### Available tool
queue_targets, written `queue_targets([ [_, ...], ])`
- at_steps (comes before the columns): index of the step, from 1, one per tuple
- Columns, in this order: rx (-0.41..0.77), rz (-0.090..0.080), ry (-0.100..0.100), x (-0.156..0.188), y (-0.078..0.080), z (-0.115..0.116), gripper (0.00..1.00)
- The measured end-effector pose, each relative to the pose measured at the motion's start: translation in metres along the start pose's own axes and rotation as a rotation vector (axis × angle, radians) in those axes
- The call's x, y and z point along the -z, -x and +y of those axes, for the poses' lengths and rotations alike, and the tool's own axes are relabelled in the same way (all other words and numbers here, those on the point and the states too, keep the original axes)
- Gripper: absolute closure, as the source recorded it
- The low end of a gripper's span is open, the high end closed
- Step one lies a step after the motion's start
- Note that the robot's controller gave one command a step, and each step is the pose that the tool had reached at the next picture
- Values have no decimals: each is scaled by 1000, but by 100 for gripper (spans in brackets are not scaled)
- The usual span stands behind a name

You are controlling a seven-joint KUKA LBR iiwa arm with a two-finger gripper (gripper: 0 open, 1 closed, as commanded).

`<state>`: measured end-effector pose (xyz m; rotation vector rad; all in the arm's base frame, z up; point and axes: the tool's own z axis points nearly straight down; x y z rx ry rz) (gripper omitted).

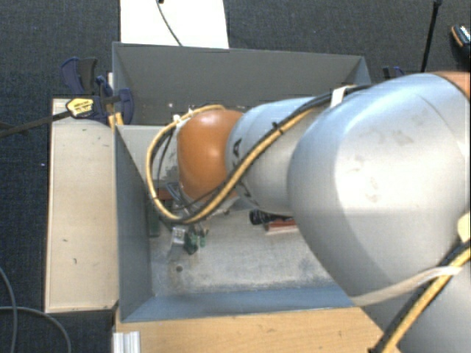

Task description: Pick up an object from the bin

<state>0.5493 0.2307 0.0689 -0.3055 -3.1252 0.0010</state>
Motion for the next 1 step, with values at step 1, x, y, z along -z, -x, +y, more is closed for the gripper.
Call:
queue_targets([
  [1, 0, -1, 1, 1, 0, 0, 0],
])
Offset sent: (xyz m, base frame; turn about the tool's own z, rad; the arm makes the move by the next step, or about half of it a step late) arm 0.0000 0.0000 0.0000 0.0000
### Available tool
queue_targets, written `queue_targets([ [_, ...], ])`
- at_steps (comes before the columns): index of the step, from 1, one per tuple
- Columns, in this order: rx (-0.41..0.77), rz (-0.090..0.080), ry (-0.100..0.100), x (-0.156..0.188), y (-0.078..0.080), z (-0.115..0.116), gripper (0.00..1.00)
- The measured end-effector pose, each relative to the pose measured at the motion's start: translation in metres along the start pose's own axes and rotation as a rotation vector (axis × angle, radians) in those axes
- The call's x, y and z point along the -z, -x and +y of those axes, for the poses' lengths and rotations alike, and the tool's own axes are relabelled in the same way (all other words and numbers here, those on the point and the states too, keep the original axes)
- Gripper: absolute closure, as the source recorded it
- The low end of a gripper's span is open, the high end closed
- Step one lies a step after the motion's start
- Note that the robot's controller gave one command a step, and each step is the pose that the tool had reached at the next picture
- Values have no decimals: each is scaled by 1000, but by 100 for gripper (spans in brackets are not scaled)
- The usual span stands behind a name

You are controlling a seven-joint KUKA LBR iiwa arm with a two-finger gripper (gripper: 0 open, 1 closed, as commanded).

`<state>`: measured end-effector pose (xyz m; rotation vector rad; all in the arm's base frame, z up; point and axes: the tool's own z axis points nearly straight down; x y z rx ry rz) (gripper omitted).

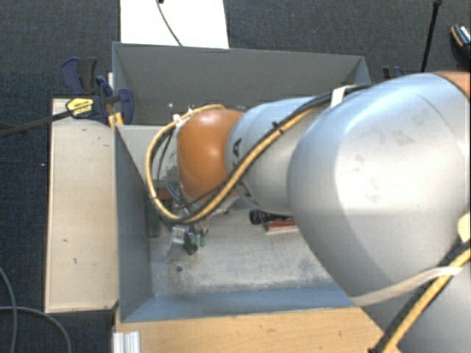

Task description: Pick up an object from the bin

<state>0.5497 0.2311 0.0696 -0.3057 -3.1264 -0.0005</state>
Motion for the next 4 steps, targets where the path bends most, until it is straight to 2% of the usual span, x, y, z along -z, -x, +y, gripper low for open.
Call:
queue_targets([
  [1, -2, -1, -1, 0, 1, -1, 100],
  [3, -3, -5, 4, 51, 3, 0, 100],
  [4, 2, -8, 6, 122, 5, 2, 100],
])
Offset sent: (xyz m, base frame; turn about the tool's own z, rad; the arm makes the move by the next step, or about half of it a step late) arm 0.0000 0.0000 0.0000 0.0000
